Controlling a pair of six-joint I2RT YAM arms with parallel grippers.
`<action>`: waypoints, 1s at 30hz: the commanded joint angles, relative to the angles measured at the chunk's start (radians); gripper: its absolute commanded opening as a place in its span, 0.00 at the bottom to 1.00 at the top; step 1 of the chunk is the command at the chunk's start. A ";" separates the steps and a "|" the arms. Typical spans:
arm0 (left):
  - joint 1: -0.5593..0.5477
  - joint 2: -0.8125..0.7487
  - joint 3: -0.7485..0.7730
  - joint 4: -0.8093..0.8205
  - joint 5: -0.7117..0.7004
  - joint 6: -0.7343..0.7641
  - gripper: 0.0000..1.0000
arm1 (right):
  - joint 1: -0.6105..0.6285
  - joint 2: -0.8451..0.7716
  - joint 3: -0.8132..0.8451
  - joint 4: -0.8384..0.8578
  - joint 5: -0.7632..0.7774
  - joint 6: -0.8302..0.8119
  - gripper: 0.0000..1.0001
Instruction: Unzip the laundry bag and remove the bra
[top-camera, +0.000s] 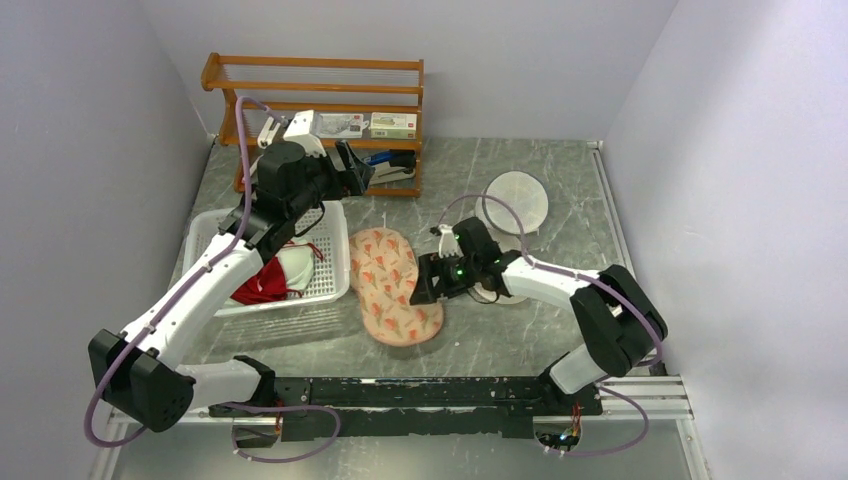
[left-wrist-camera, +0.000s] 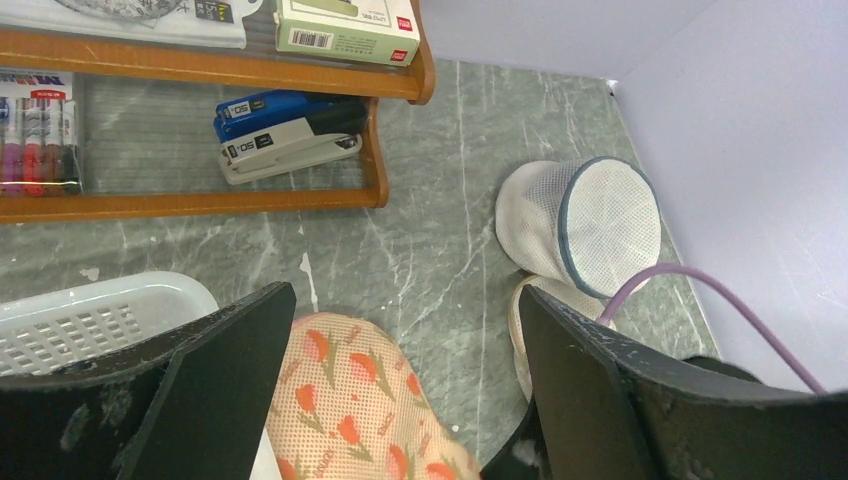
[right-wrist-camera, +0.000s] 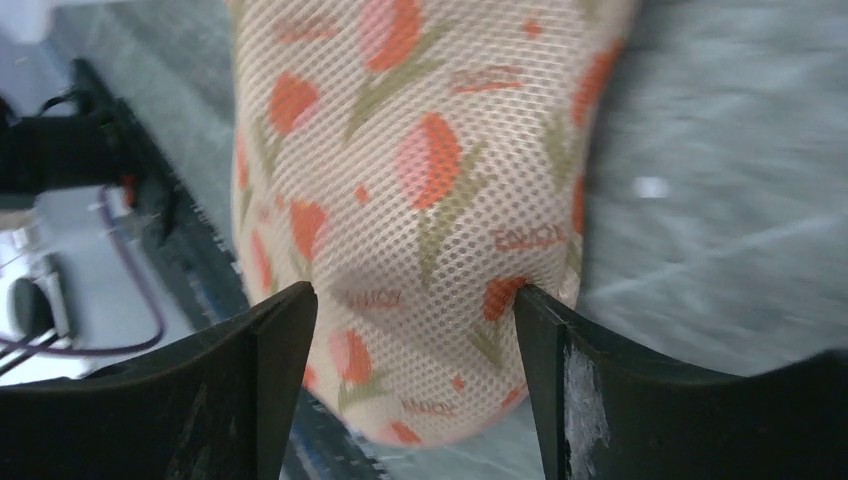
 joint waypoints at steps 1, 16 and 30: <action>-0.007 0.007 0.017 0.023 0.026 -0.008 0.94 | 0.101 -0.018 -0.013 0.186 -0.149 0.183 0.73; -0.007 0.026 0.021 0.018 0.026 -0.008 0.94 | -0.015 0.058 0.198 0.022 -0.003 -0.004 0.76; -0.007 0.053 0.041 -0.002 0.026 -0.008 0.94 | -0.060 0.418 0.404 0.206 -0.038 -0.059 0.72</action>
